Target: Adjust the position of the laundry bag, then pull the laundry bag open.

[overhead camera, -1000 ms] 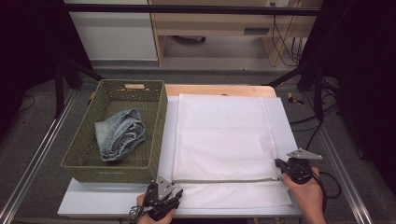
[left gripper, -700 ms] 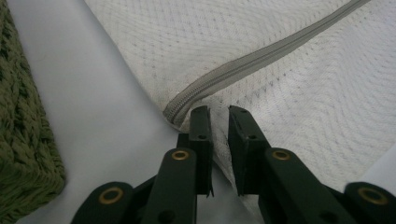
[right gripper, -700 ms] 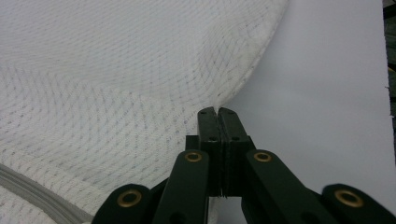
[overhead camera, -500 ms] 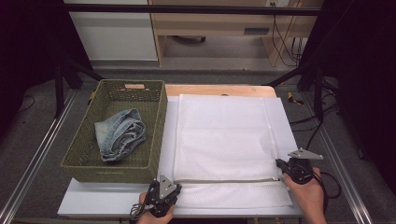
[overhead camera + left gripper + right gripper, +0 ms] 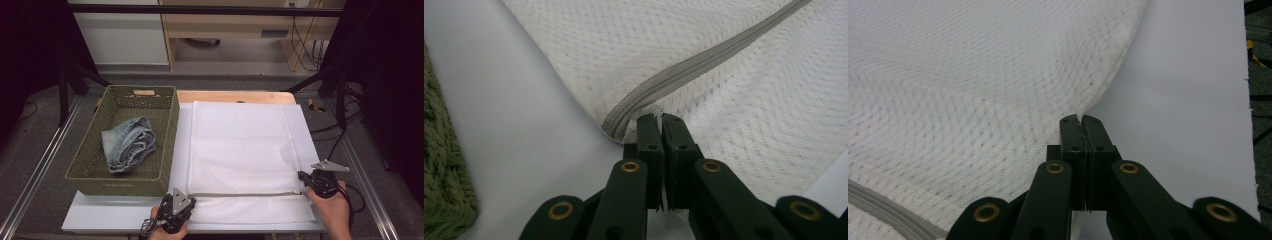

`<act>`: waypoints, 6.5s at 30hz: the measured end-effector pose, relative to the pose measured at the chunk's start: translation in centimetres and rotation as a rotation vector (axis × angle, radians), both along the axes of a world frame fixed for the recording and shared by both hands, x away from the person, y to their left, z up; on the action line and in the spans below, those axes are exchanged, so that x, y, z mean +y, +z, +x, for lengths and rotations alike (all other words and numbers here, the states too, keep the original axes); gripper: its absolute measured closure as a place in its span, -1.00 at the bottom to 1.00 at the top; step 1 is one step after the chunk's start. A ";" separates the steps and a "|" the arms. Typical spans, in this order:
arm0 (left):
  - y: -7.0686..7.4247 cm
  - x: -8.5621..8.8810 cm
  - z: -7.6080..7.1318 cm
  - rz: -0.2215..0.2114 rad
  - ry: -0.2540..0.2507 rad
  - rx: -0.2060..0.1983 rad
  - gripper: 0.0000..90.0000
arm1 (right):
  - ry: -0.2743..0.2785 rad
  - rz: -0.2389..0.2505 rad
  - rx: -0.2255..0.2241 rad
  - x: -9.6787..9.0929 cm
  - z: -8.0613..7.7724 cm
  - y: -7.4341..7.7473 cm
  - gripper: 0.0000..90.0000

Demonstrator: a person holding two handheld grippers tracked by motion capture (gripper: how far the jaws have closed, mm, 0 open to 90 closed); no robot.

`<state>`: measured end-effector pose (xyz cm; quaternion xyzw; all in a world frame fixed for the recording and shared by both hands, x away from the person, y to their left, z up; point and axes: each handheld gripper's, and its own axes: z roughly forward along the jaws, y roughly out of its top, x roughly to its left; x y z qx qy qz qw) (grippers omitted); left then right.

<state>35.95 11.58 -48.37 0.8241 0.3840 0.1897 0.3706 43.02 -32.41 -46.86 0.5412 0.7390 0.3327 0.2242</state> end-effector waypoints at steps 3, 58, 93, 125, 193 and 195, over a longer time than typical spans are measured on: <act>0.0 0.0 0.0 0.006 -0.006 0.000 0.95 | -0.006 -0.001 -0.002 -0.1 0.0 0.0 0.99; 1.1 -0.6 -0.6 -0.120 0.014 -0.091 -0.68 | 0.054 -0.038 -0.210 0.1 -4.0 2.3 -0.74; 1.2 -0.5 -0.7 -0.135 0.000 -0.106 -0.82 | 0.022 0.079 -0.142 -2.6 -8.6 1.1 -0.19; 1.4 -0.4 -0.7 -0.144 0.014 -0.121 -0.83 | 0.094 -0.026 0.020 -0.9 -5.9 -1.1 0.29; 6.7 -10.5 3.0 -0.359 -0.104 -0.290 -0.77 | 0.194 -0.028 -0.244 0.4 -6.7 1.1 0.80; 7.0 -11.3 3.3 -0.368 -0.114 -0.282 -0.78 | 0.198 -0.030 -0.249 0.5 -6.7 1.1 0.80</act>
